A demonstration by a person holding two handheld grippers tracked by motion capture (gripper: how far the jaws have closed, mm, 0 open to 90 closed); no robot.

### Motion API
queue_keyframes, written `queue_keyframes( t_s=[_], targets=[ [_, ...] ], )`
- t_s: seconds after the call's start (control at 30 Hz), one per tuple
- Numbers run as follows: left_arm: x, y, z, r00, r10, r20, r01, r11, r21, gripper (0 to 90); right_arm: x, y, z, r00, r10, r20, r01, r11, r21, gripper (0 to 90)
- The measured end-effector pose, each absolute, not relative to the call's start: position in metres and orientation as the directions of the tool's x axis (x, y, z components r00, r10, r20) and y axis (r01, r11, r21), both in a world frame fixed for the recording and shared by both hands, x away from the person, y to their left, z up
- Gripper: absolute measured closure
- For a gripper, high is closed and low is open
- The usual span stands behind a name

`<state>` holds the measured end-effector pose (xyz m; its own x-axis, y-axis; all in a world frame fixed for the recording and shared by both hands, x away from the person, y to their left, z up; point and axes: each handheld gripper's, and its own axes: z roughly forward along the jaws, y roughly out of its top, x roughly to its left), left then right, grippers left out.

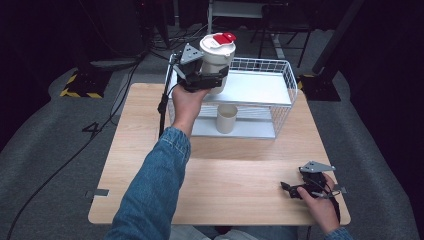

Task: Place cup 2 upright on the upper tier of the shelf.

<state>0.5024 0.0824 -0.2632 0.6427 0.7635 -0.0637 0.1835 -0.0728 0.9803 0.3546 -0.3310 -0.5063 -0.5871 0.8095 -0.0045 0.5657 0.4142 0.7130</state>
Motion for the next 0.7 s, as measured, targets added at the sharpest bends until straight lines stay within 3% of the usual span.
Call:
queue_keyframes(
  t_s=[0.7],
  targets=[
    [0.526, 0.062, -0.279, 0.591, 0.801, -0.099, 0.226, -0.047, 0.973, 13.2, 0.355, -0.331, -0.506, -0.590, 0.808, 0.000, 0.566, 0.413, 0.713, 0.2]
  ],
)
